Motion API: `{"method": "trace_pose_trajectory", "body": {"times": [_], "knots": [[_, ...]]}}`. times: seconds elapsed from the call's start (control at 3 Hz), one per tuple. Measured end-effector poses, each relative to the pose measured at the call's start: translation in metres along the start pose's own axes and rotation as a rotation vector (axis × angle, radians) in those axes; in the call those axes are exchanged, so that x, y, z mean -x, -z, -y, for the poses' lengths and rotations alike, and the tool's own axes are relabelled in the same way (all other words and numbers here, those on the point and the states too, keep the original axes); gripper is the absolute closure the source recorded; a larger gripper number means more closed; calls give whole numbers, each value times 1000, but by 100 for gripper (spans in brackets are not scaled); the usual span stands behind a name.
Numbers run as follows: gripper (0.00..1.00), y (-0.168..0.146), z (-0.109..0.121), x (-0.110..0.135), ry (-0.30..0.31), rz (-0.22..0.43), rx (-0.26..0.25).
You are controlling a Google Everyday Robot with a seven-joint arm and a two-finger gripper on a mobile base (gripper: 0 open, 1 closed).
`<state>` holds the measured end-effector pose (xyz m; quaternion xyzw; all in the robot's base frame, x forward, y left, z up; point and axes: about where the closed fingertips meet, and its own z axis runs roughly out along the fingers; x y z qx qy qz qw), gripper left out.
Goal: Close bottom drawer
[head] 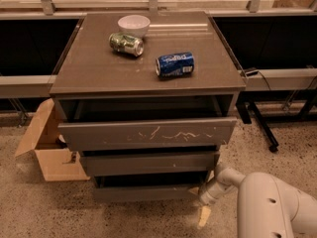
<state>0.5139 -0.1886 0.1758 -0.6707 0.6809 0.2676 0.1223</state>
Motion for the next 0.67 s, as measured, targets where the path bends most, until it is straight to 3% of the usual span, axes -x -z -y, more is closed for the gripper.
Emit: {"method": "trace_pose_trajectory", "body": {"times": [0.67], "knots": [[0, 9, -5, -4, -4, 19, -20]]}}
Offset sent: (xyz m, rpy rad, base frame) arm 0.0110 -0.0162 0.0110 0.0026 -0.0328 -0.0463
